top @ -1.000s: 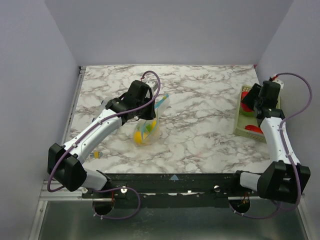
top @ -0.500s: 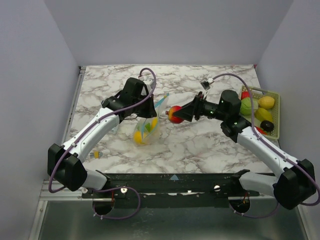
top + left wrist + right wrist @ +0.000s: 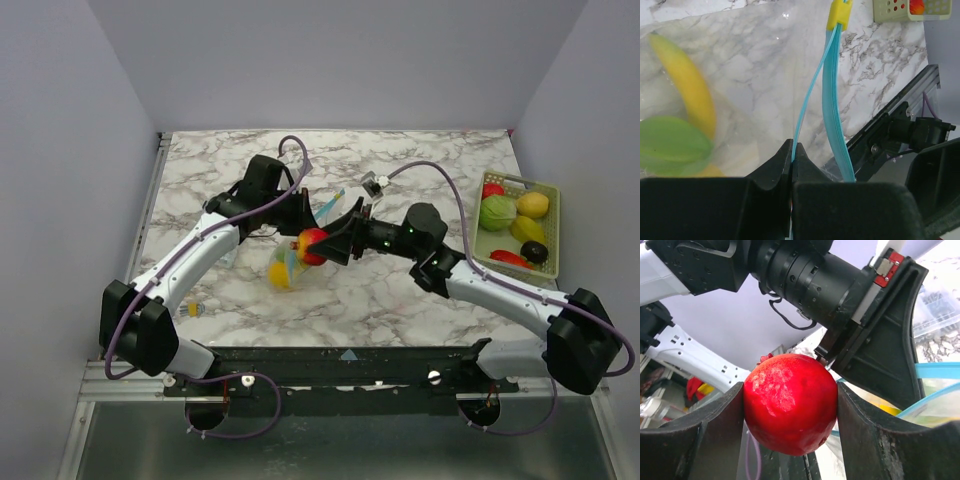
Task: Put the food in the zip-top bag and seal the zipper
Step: Place the fake fruit in the zipper food storage bag.
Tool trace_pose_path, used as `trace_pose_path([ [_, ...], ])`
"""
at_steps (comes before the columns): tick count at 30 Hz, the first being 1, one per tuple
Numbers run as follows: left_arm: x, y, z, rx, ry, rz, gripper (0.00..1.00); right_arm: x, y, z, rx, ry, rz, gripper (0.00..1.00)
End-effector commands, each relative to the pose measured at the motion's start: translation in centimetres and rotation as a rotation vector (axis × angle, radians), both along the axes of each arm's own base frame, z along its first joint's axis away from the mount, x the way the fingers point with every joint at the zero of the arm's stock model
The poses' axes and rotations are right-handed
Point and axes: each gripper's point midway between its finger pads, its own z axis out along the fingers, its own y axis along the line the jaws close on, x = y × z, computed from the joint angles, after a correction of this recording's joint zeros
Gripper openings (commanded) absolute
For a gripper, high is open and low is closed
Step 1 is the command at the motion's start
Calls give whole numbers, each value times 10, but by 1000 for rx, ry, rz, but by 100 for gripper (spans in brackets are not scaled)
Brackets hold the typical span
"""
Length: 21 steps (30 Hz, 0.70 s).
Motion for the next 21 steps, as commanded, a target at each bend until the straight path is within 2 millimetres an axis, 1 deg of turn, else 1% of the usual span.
trace_pose_path([
  [1, -3, -6, 8, -77, 24, -17, 0, 18, -6, 12, 135, -37, -189, 1],
  [2, -3, -6, 8, -81, 28, -11, 0, 19, -6, 12, 154, -26, -229, 1],
  [6, -7, -8, 9, -119, 77, 6, 0, 15, 7, 4, 158, -28, -271, 0],
  [10, -11, -9, 17, -153, 124, 17, 0, 22, 3, -14, 109, -36, -351, 1],
  [11, -12, -9, 19, -155, 128, 21, 0, 24, 0, -18, 91, -37, -372, 0],
  [15, -12, 1, 26, -133, 113, 74, 0, 37, -20, -39, -21, -5, -552, 0],
  [19, -9, 12, 29, -105, 66, 142, 0, 39, -41, -55, -74, 33, -651, 0],
  [21, -8, 16, 32, -95, 47, 165, 0, 38, -48, -61, -89, 57, -675, 0],
])
